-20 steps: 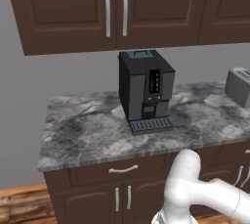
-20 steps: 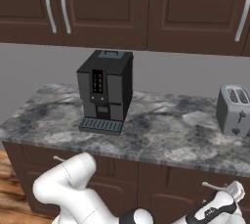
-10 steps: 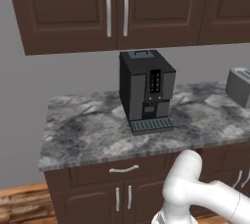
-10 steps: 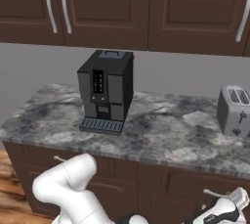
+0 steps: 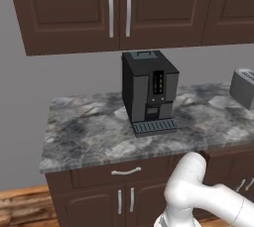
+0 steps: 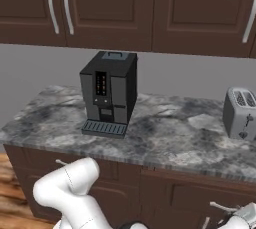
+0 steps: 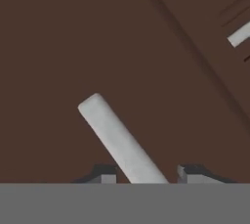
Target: Take the pizza cutter from the drawer on the right and place it on the dining counter for cutting.
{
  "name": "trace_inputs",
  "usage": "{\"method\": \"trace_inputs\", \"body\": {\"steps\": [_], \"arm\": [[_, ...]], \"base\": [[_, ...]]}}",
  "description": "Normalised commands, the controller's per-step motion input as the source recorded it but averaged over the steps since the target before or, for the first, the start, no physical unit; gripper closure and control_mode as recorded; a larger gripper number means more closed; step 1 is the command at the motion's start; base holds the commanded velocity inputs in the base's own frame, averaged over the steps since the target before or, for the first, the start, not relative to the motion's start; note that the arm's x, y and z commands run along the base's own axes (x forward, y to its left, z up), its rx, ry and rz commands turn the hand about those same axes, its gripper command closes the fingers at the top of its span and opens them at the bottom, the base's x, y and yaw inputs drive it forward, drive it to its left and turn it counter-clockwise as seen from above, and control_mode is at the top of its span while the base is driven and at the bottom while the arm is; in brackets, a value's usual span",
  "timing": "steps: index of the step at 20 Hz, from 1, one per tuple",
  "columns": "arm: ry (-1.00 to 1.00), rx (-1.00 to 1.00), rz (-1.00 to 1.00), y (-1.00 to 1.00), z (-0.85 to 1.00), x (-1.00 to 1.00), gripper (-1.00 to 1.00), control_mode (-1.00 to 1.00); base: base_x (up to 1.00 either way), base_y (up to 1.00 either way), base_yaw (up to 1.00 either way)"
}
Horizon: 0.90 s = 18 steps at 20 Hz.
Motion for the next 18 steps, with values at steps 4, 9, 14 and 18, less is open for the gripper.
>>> {"method": "trace_inputs", "body": {"steps": [4,9,14,18], "arm": [[-0.07,0.08,0.0,-0.52,-0.19,-0.84,1.0,-1.0],[-0.06,0.07,0.0,-0.45,-0.19,-0.81,1.0,-1.0],[-0.07,0.06,0.0,-0.38,-0.19,-0.71,1.0,-1.0],[-0.06,0.04,0.0,-0.33,-0.21,-0.68,1.0,-1.0]], "base": [[0.0,0.0,0.0],[0.0,0.0,0.0],[0.0,0.0,0.0],[0.0,0.0,0.0]]}}
